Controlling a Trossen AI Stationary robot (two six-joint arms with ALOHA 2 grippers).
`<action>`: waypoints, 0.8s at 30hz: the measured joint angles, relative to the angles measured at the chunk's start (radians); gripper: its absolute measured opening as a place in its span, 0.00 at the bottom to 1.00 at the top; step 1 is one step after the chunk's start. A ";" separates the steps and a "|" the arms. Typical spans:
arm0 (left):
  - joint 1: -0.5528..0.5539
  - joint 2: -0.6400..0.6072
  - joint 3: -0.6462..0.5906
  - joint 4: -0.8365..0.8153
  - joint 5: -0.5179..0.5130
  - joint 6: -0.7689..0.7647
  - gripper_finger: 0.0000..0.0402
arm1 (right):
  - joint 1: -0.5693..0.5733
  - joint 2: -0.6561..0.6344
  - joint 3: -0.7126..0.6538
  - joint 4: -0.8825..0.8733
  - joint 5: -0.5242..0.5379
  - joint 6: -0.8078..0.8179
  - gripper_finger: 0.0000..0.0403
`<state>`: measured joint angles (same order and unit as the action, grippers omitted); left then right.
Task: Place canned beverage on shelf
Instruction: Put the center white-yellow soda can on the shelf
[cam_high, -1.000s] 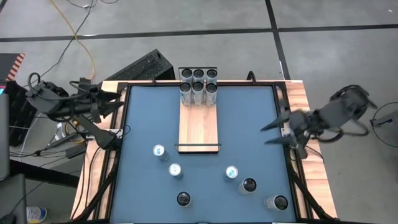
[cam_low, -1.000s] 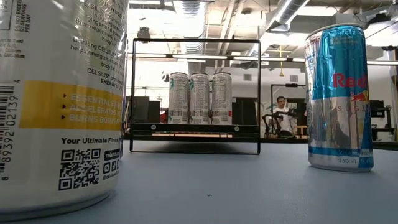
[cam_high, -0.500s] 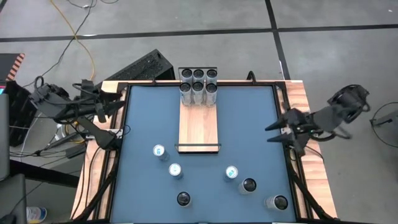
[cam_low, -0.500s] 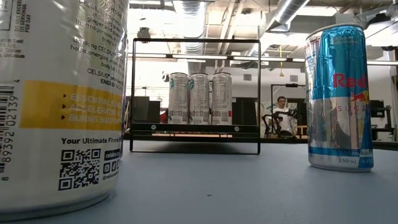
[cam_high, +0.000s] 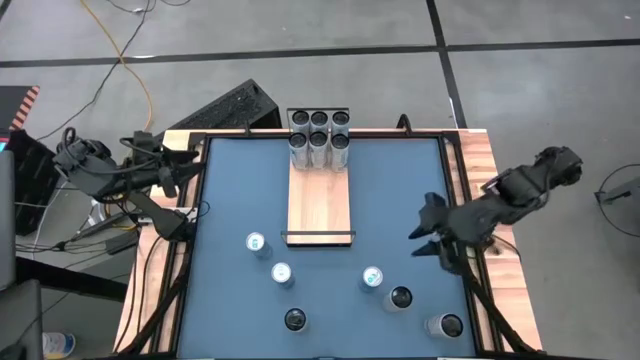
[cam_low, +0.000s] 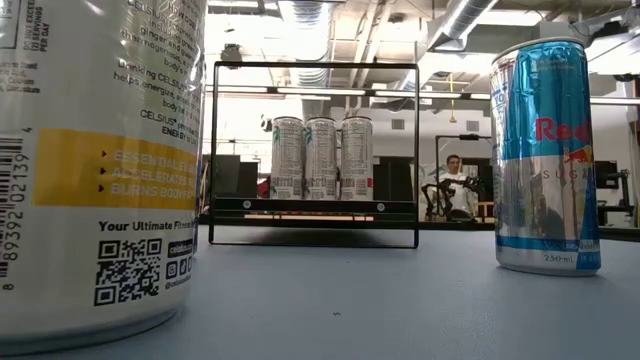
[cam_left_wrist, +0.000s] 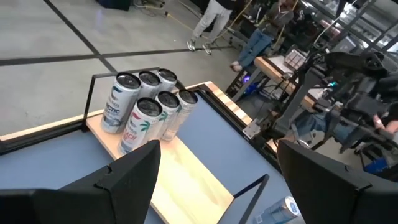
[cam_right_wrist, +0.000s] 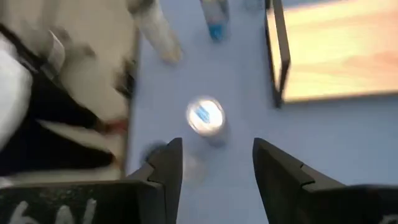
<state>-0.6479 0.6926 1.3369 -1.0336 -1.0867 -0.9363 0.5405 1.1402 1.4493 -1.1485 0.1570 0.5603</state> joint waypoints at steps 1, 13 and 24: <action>0.000 0.000 0.000 0.000 0.003 -0.001 0.77 | 0.000 0.025 0.011 -0.030 0.000 -0.015 0.45; 0.000 0.000 0.000 -0.048 0.085 -0.004 0.77 | 0.003 0.222 0.046 -0.062 -0.131 -0.039 0.72; 0.000 0.000 0.000 -0.109 0.099 -0.013 0.77 | 0.045 0.361 0.046 -0.063 -0.185 0.016 0.93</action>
<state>-0.6479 0.6930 1.3373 -1.1430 -0.9874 -0.9495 0.5859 1.5007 1.4952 -1.2110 -0.0280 0.5762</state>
